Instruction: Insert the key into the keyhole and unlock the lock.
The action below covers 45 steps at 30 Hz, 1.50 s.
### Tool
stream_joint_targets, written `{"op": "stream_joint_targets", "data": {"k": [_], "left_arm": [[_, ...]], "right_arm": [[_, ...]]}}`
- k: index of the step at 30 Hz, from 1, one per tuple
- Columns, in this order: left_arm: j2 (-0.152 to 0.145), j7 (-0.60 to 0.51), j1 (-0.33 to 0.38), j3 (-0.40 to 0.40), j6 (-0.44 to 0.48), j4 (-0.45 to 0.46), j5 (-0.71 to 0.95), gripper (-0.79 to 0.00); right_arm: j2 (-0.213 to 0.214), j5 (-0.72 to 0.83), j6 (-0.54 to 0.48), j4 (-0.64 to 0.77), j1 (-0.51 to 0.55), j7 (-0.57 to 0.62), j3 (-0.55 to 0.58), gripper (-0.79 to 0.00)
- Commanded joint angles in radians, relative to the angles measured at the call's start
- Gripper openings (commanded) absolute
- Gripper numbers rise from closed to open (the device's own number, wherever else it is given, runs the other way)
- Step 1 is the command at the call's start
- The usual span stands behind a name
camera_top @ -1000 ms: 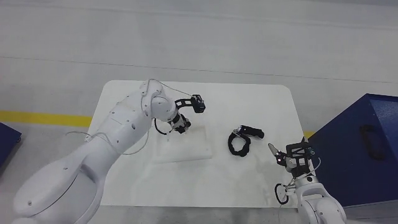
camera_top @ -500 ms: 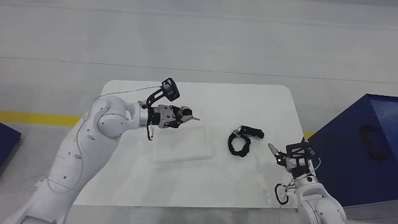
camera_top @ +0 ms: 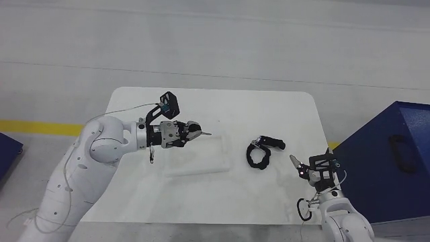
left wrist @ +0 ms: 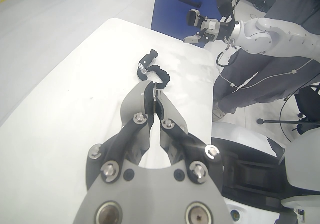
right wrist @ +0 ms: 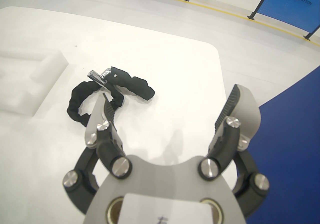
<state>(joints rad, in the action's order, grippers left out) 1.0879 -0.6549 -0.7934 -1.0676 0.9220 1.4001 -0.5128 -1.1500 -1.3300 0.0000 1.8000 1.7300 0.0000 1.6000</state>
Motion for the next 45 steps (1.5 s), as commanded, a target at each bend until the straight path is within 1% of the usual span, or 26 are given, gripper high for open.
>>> {"op": "stream_joint_targets", "data": {"k": [1, 5, 6, 7, 9, 11, 12, 15, 16, 18, 21, 22, 23, 25, 34, 38, 42, 45], "left_arm": [[0.000, 0.000, 0.000, 0.000, 0.000, 0.000, 0.000, -0.785], [0.000, 0.000, 0.000, 0.000, 0.000, 0.000, 0.000, -0.785], [0.000, 0.000, 0.000, 0.000, 0.000, 0.000, 0.000, -0.785], [0.000, 0.000, 0.000, 0.000, 0.000, 0.000, 0.000, -0.785], [0.000, 0.000, 0.000, 0.000, 0.000, 0.000, 0.000, -0.785], [0.000, 0.000, 0.000, 0.000, 0.000, 0.000, 0.000, -0.785], [0.000, 0.000, 0.000, 0.000, 0.000, 0.000, 0.000, -0.785], [0.000, 0.000, 0.000, 0.000, 0.000, 0.000, 0.000, -0.785], [0.000, 0.000, 0.000, 0.000, 0.000, 0.000, 0.000, -0.785], [0.000, 0.000, 0.000, 0.000, 0.000, 0.000, 0.000, -0.785], [0.000, 0.000, 0.000, 0.000, 0.000, 0.000, 0.000, -0.785], [0.000, 0.000, 0.000, 0.000, 0.000, 0.000, 0.000, -0.785], [0.000, 0.000, 0.000, 0.000, 0.000, 0.000, 0.000, -0.785], [0.000, 0.000, 0.000, 0.000, 0.000, 0.000, 0.000, -0.785], [0.000, 0.000, 0.000, 0.000, 0.000, 0.000, 0.000, -0.785], [0.000, 0.000, 0.000, 0.000, 0.000, 0.000, 0.000, -0.785], [0.000, 0.000, 0.000, 0.000, 0.000, 0.000, 0.000, -0.785], [0.000, 0.000, 0.000, 0.000, 0.000, 0.000, 0.000, -0.785]], "right_arm": [[0.000, 0.000, 0.000, 0.000, 0.000, 0.000, 0.000, 0.000], [0.000, 0.000, 0.000, 0.000, 0.000, 0.000, 0.000, 0.000], [0.003, -0.011, -0.047, -0.012, -0.007, 0.061, -0.005, 0.000], [0.009, -0.020, -0.115, -0.013, -0.042, 0.140, -0.001, 0.000], [0.019, -0.027, -0.245, -0.054, -0.143, 0.301, 0.002, 0.000], [0.025, 0.020, -0.383, -0.136, -0.277, 0.432, -0.010, 0.000], [0.029, 0.032, -0.463, -0.188, -0.348, 0.478, -0.021, 0.000], [0.037, 0.063, -0.697, -0.390, -0.561, 0.564, -0.070, 0.000], [0.039, 0.059, -0.758, -0.458, -0.631, 0.572, -0.088, 0.000], [0.037, 0.038, -0.844, -0.583, -0.742, 0.556, -0.134, 0.000], [0.036, -0.001, -0.991, -0.725, -0.859, 0.504, -0.194, 0.000], [0.036, -0.004, -1.012, -0.767, -0.891, 0.488, -0.210, 0.000], [0.034, 0.003, -1.012, -0.807, -0.918, 0.474, -0.235, 0.000], [0.030, 0.033, -1.012, -0.881, -0.959, 0.487, -0.293, 0.000], [0.030, 0.033, -1.012, -0.881, -0.959, 0.487, -0.293, 0.000], [0.032, 0.053, -1.012, -0.856, -0.935, 0.480, -0.315, 0.000], [0.034, 0.092, -1.012, -0.884, -0.968, 0.498, -0.372, 0.000], [0.029, 0.095, -1.012, -0.944, -1.003, 0.468, -0.419, 0.000]]}}
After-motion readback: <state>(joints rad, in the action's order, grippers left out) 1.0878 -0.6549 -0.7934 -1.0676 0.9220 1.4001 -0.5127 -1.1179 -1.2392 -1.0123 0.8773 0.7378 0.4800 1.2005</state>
